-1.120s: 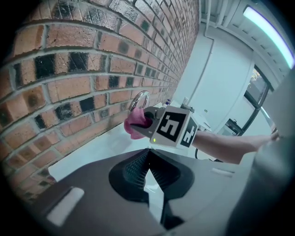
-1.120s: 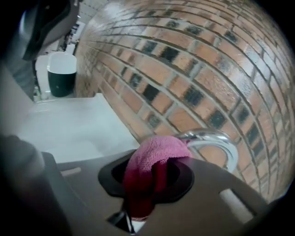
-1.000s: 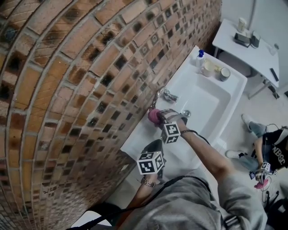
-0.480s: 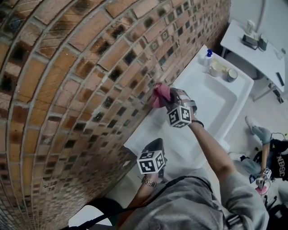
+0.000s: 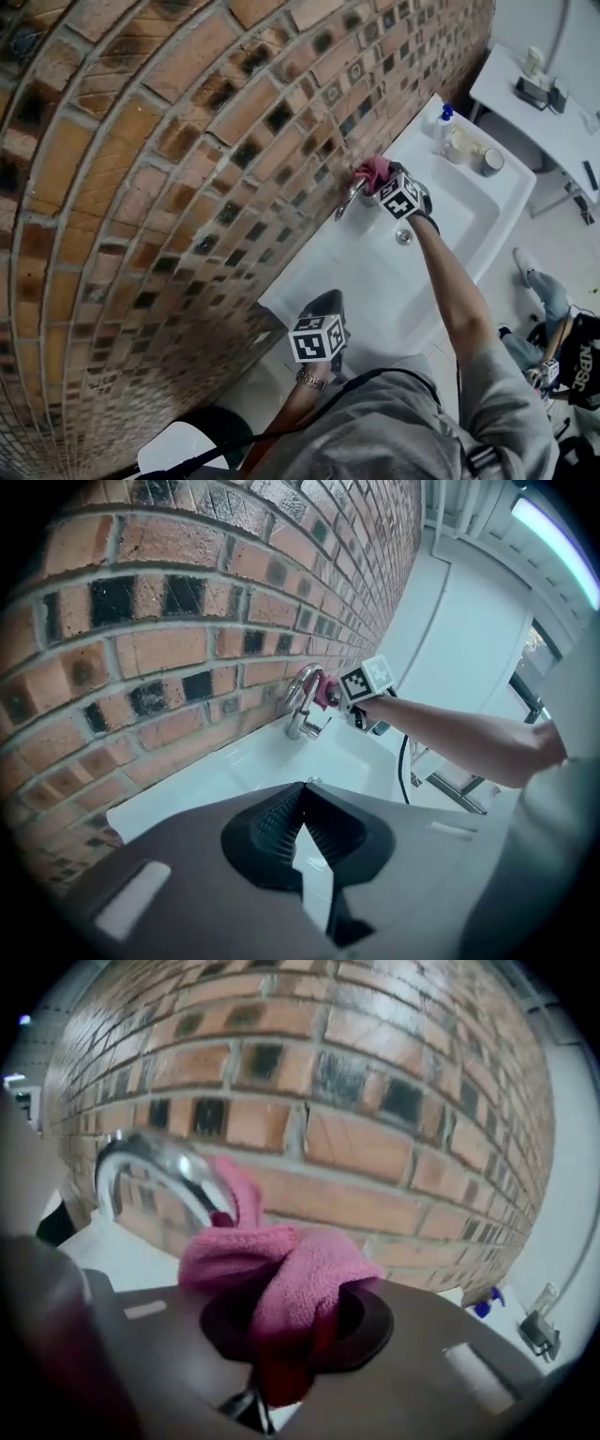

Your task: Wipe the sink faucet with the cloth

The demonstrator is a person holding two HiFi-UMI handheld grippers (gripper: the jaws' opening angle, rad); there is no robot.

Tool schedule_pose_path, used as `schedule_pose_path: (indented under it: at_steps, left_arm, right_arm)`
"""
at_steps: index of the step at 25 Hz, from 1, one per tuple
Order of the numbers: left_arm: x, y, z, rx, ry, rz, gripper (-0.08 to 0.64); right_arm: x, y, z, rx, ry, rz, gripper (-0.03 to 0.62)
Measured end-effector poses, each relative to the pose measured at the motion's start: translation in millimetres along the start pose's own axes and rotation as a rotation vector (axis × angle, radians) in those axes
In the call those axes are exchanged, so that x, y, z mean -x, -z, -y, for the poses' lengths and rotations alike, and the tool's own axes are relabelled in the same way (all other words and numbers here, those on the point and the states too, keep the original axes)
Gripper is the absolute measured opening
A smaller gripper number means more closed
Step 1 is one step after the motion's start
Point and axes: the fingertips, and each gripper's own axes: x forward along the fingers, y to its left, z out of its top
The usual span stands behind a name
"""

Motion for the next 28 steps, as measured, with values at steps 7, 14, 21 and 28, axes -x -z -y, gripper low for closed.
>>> schedule_pose_path:
  at_steps: [7, 14, 21, 28]
  left_arm:
    - [-7, -3, 2, -0.009, -0.003, -0.013, 0.014]
    - [-6, -9, 7, -0.01, 0.0, -0.002, 0.014]
    - [2, -1, 1, 0.017, -0.013, 0.003, 0.014]
    - [-6, 3, 17, -0.013, 0.027, -0.01, 0.014]
  right_arm:
    - [-32, 73, -17, -0.015, -0.206, -0.151, 0.063]
    - [-23, 109, -8, -0.191, -0.085, -0.187, 0.066]
    - [15, 155, -35, -0.692, -0.067, -0.115, 0.066]
    - [35, 141, -81, -0.521, -0.029, -0.127, 0.066]
